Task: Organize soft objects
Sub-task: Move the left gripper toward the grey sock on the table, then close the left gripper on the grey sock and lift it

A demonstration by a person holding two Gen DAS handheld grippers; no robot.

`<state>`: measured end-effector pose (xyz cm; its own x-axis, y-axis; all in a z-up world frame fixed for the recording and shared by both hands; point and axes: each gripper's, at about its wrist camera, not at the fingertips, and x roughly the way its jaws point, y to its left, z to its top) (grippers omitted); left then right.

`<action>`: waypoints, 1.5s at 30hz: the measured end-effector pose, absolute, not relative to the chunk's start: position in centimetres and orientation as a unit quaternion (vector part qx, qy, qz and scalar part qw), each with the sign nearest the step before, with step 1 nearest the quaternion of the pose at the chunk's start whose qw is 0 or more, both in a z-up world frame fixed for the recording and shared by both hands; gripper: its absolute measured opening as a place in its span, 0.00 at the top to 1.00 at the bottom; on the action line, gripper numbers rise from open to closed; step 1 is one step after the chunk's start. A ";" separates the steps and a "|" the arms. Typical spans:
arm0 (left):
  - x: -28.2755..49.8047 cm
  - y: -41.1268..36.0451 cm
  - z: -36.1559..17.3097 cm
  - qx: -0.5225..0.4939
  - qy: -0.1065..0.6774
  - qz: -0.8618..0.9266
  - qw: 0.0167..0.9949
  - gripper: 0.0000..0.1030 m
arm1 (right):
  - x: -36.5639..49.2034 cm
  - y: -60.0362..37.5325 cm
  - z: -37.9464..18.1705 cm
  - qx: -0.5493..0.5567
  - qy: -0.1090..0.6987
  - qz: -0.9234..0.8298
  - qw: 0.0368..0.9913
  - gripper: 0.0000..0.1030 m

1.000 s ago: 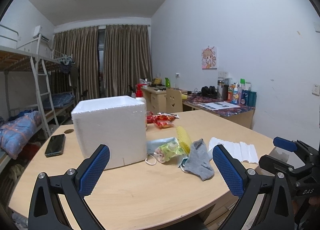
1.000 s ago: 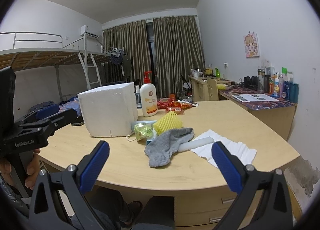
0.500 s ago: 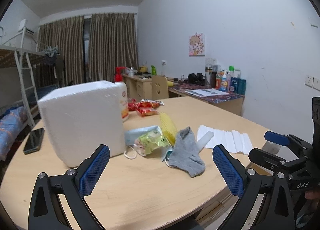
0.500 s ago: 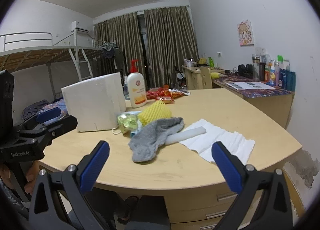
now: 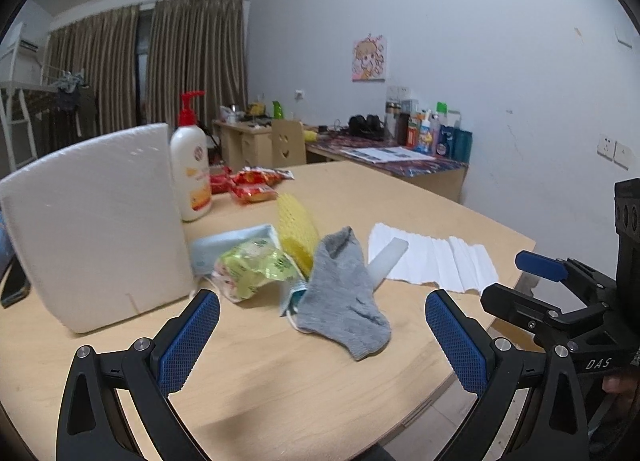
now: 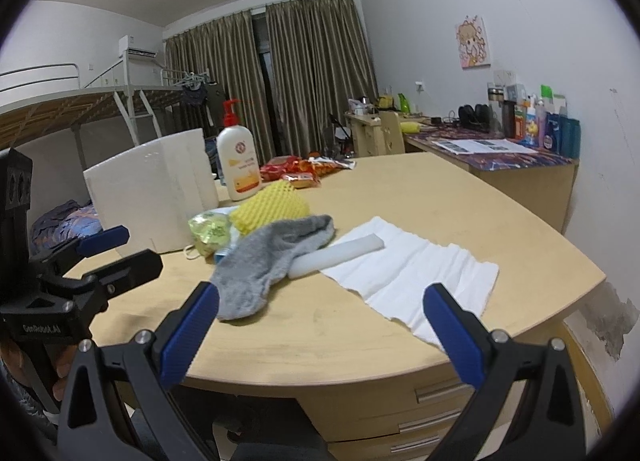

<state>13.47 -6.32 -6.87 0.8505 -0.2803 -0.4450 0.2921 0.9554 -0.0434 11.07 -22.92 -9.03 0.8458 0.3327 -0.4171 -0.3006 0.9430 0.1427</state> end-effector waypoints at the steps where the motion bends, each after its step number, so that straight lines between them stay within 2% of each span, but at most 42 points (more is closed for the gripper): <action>1: 13.8 -6.5 -7.1 0.012 0.234 -0.154 0.960 0.00 | 11.3 -23.0 -9.1 0.036 0.226 0.163 0.960 0.00; 13: 17.7 -8.4 -9.5 0.001 0.309 -0.181 0.934 0.01 | 13.6 -24.8 -10.4 0.048 0.248 0.144 0.957 0.00; 21: 19.7 -9.1 -10.7 0.004 0.352 -0.171 0.920 0.13 | 14.8 -25.8 -10.9 0.052 0.257 0.137 0.955 0.00; 25: 20.3 -9.4 -11.2 0.008 0.367 -0.169 0.915 0.26 | 15.3 -26.2 -11.0 0.054 0.260 0.134 0.955 0.00; 29: 20.5 -9.9 -11.3 0.021 0.370 -0.160 0.915 0.29 | 15.7 -26.5 -11.2 0.056 0.262 0.133 0.954 0.00; 34: 20.5 -10.0 -11.2 0.031 0.367 -0.151 0.917 0.56 | 16.0 -26.6 -11.4 0.059 0.264 0.136 0.953 0.00; 38: 20.3 -10.0 -11.1 0.037 0.363 -0.147 0.919 0.61 | 16.0 -26.7 -11.4 0.061 0.263 0.136 0.953 0.00; 42: 19.7 -10.3 -10.6 0.041 0.346 -0.150 0.925 0.77 | 16.0 -26.8 -11.5 0.062 0.263 0.137 0.953 0.00; 45: 19.9 -10.5 -10.7 0.042 0.347 -0.160 0.923 0.82 | 16.0 -26.9 -11.6 0.065 0.264 0.135 0.953 0.00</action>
<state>19.88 -10.51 -10.65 0.7080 -0.2656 -0.6544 0.3240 0.9455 -0.0331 16.01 -26.86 -11.61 0.8242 0.2917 -0.4854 -0.2234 0.9551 0.1947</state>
